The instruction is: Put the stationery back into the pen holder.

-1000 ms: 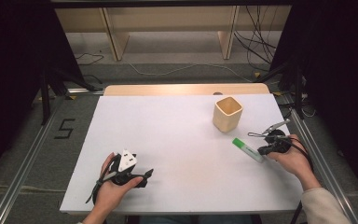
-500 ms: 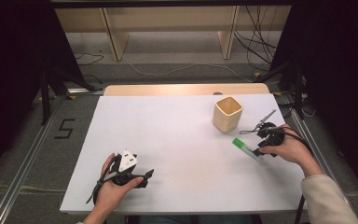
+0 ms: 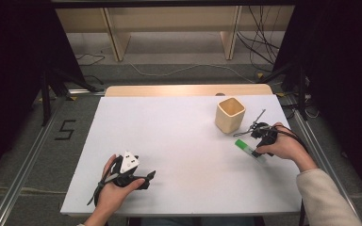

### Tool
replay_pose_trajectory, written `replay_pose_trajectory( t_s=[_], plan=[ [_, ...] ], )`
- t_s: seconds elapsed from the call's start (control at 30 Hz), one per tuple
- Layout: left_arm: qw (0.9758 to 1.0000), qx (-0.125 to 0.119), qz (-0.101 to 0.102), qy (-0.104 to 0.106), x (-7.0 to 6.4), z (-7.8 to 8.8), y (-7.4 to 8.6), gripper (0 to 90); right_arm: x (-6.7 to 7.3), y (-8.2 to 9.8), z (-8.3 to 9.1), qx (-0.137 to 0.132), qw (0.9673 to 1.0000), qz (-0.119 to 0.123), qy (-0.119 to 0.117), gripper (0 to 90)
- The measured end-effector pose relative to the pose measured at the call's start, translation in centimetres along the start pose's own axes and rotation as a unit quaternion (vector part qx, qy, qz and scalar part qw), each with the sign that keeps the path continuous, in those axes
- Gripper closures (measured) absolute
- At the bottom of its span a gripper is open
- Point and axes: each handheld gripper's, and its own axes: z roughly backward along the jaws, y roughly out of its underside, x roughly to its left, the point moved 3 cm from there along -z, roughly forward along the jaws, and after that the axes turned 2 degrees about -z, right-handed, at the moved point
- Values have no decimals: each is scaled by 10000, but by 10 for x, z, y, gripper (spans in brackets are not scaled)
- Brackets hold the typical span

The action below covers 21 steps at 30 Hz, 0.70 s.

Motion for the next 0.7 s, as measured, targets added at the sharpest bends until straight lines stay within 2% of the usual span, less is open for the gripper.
replay_pose_trajectory(
  t_s=[0.17,0.7],
  plan=[
    [10000,5,-4,2,0,0,0,164,1,-3,-4,50,9999,110,45,566],
    [10000,-7,-20,13,0,0,0,165,4,-9,-10,145,9998,109,17,600]
  ],
)
